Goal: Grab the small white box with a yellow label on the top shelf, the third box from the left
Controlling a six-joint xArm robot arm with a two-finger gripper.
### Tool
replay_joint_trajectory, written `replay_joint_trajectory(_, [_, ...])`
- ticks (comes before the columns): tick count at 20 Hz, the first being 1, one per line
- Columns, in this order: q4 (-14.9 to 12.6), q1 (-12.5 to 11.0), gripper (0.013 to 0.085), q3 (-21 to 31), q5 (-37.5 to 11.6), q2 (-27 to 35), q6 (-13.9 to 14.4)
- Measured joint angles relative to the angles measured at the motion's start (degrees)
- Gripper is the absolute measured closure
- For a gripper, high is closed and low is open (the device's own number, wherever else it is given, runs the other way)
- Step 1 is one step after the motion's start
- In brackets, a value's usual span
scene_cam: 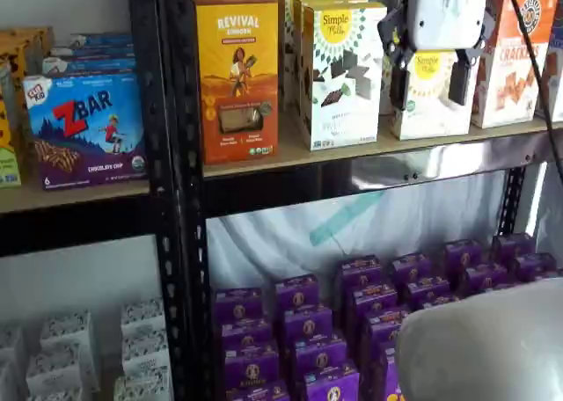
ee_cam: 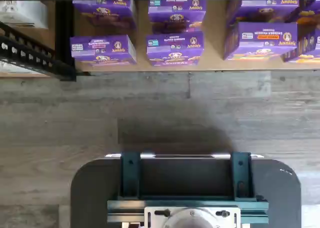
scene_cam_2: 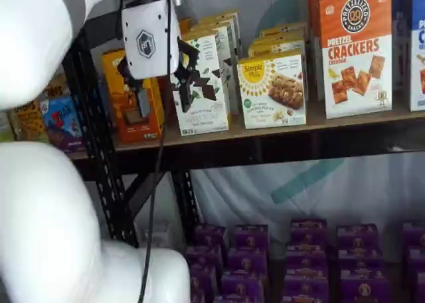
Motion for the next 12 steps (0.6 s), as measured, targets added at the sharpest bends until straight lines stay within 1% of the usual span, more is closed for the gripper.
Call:
replay_joint_trajectory(1, [0.9, -0.8, 0.0130, -0.6, 1.2, 0.7, -0.3])
replay_joint_trajectory(2, [2.4, -2.2, 0.0130, -1.5, 2.9, 1.7, -0.9])
replay_joint_trajectory(4, [3.5, -3.2, 0.0130, -1.8, 3.6, 2.1, -1.4])
replay_joint_trajectory(8, [3.2, -3.1, 0.0130, -1.5, 2.8, 2.0, -1.6])
replay_joint_trajectory(11, [0.9, -1.3, 0.0130, -0.4, 0.6, 1.1, -1.0])
replay_joint_trajectory(12, [1.1, -1.8, 0.0130, 0.1, -0.2, 0.8, -1.4])
